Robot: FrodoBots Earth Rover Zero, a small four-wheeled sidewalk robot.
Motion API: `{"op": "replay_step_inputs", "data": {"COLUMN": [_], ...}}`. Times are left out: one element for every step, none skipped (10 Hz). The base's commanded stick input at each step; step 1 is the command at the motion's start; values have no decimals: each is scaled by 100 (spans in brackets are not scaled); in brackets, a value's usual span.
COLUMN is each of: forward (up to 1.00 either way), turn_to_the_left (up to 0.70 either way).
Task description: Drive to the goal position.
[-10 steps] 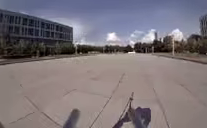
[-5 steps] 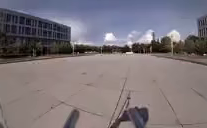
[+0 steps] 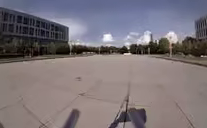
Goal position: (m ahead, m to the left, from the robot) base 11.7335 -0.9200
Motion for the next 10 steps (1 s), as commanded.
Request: {"op": "replay_step_inputs", "data": {"forward": [100,100,100,100,100,100,100,100,100,100], "turn_to_the_left": [-38,-32,-1,-1,-1,-5,-33,-38,-38,-24]}}
